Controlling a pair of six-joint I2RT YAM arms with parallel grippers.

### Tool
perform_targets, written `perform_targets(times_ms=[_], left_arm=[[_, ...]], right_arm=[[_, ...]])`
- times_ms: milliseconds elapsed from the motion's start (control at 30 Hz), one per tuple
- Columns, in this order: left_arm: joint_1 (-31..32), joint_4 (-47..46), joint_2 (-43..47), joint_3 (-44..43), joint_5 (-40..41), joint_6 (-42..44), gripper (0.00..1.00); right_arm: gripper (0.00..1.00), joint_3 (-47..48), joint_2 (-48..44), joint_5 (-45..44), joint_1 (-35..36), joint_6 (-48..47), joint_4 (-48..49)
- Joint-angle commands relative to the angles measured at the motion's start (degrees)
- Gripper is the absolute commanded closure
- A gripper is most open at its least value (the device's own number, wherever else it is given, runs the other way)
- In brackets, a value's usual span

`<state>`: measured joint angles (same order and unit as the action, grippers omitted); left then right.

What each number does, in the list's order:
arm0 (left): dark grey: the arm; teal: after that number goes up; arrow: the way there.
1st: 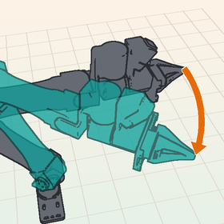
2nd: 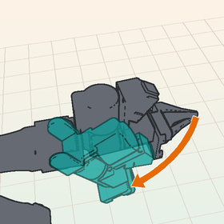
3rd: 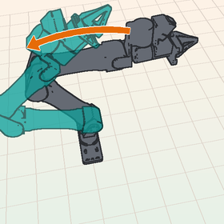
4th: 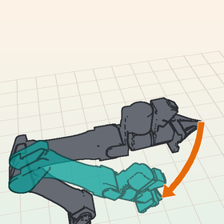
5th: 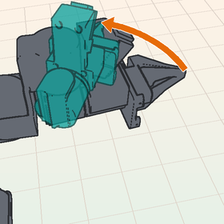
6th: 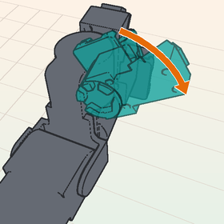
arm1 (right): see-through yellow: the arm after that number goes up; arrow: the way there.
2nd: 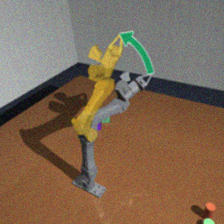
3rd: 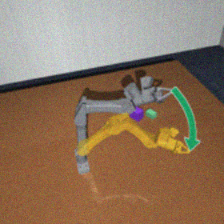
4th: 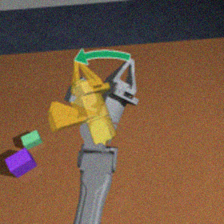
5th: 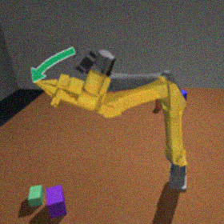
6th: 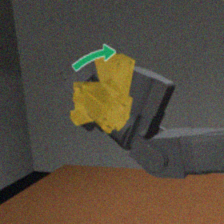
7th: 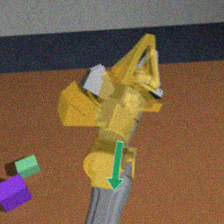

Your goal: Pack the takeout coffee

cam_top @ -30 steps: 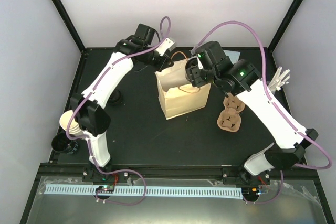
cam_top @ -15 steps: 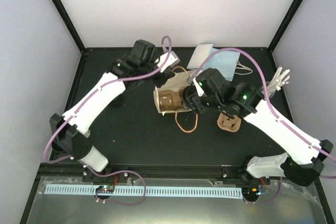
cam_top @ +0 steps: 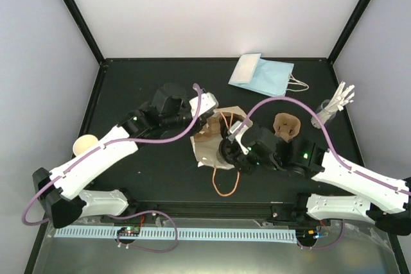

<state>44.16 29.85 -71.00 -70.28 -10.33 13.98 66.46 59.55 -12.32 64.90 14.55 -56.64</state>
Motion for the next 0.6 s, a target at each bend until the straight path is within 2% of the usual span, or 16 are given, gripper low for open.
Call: perform_targets(times_ms=[0,167,300,567], left_arm=[[3.4,-1.4,4.9,3.3,6.0,-2.4,0.98],[8.3,-3.4,10.4,9.4,8.8,-4.7,0.99],[9.6,-3.6,12.7,11.7,9.0,-6.8,0.99],[9.9,-2.0,11.0,10.5,8.3,-12.2,0.98]], right_arm=[[0.43,-3.3,-2.3,-3.3,5.5,3.4,4.3],[0.43,-6.1,-1.4,-10.6,13.0,7.4,4.5],[0.43,-7.1,-2.2,-16.5,14.8,9.0,7.2],[0.43,-13.4,-6.5,-20.3,15.2,-0.6,27.7]])
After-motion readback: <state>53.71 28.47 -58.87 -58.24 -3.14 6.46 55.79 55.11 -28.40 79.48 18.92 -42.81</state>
